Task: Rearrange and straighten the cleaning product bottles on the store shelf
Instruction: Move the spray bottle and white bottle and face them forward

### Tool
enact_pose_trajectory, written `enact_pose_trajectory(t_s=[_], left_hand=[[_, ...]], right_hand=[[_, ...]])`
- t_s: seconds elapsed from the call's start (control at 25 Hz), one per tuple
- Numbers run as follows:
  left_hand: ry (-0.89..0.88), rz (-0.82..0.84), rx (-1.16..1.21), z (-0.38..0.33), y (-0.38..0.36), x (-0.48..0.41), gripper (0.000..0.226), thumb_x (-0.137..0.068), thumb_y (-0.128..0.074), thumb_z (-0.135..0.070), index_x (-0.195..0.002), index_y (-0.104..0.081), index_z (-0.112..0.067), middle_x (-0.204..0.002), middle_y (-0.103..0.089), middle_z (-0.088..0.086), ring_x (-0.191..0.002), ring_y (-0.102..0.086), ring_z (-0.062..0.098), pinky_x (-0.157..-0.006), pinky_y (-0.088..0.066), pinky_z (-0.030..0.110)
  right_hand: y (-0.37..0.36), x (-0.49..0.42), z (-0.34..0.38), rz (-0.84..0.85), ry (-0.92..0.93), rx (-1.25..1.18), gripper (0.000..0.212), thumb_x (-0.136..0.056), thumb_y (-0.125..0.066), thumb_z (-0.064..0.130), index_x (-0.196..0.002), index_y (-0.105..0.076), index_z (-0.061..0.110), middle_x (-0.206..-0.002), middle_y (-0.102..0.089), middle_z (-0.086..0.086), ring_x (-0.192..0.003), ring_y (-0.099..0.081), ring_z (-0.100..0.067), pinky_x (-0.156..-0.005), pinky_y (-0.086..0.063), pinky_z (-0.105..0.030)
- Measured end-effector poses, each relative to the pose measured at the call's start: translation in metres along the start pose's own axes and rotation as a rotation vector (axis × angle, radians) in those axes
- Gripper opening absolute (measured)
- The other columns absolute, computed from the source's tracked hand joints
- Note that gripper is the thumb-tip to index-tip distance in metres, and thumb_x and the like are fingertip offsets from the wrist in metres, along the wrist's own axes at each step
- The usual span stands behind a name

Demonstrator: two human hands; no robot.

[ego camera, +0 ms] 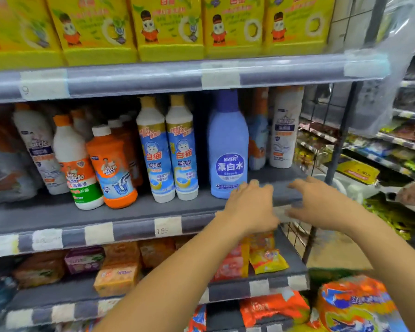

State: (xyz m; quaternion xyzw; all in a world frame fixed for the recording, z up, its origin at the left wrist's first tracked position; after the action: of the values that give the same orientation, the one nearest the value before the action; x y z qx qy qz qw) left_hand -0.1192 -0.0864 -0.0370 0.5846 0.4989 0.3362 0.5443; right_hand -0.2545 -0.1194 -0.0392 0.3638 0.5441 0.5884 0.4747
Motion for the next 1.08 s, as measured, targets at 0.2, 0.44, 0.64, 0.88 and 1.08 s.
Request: enact_pose_trajectory(t_s=[0.2,0.44,0.64,0.88,1.08], left_hand=[[0.145,-0.037,0.044,-0.020,0.004,-0.038,0.066,-0.081,-0.065,-0.043,-0.135,-0.040,-0.014,-0.127,-0.045,0.014,-0.120,-0.041,0.035,-0.093,-0.043,0.047],[0.266,-0.051,0.028,-0.018,0.013,-0.083,0.067,-0.078,-0.068,-0.043,-0.130,-0.042,-0.011,-0.129,-0.045,0.018,-0.120,-0.042,0.038,-0.094,-0.044,0.049],[0.333,-0.072,-0.014,-0.009,0.015,-0.125,0.075,-0.077,-0.067,-0.035,-0.139,-0.033,-0.010,-0.139,-0.039,0.023,-0.123,-0.043,0.042,-0.101,-0.043,0.045],[0.607,-0.190,0.131,0.019,0.008,-0.162,0.105,-0.073,-0.073,-0.029,-0.149,-0.004,-0.009,-0.142,-0.035,0.021,-0.129,-0.043,0.037,-0.100,-0.042,0.043],[0.696,-0.400,0.562,0.042,-0.011,-0.182,0.081,-0.076,-0.074,-0.027,-0.139,-0.027,-0.009,-0.134,-0.052,0.014,-0.121,-0.054,0.033,-0.095,-0.046,0.039]], right_hand=[[0.013,-0.036,-0.035,-0.001,0.091,-0.012,0.074,-0.079,-0.067,0.050,-0.140,-0.038,0.019,-0.127,-0.050,-0.010,-0.111,-0.053,-0.028,-0.082,-0.048,-0.034],[0.028,-0.087,-0.051,-0.006,0.142,-0.028,0.074,-0.072,-0.066,0.056,-0.131,-0.045,0.017,-0.125,-0.052,-0.012,-0.110,-0.052,-0.031,-0.088,-0.049,-0.040],[0.039,-0.126,-0.047,-0.033,0.215,0.001,0.077,-0.069,-0.059,0.056,-0.131,-0.048,0.012,-0.125,-0.055,-0.014,-0.114,-0.049,-0.032,-0.093,-0.045,-0.033],[0.048,-0.165,-0.065,-0.195,-0.101,-0.368,0.080,-0.066,-0.081,0.027,-0.132,-0.040,0.008,-0.123,-0.057,-0.015,-0.109,-0.060,-0.034,-0.089,-0.054,-0.041],[0.025,-0.187,-0.079,-0.343,-0.224,-0.868,0.066,-0.072,-0.080,0.020,-0.126,-0.048,0.002,-0.123,-0.063,-0.017,-0.112,-0.060,-0.034,-0.085,-0.050,-0.036]])
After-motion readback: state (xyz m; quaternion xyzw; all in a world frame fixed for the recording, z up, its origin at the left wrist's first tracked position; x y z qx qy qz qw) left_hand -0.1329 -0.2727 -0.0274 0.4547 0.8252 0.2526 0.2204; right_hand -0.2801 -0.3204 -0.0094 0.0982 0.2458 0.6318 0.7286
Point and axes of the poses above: each hand's wrist, its own x-axis away from the middle knuckle, its own y-axis out of the back of the hand, z = x × y, the point moved 6 cm from there along -x, towards the middle knuckle
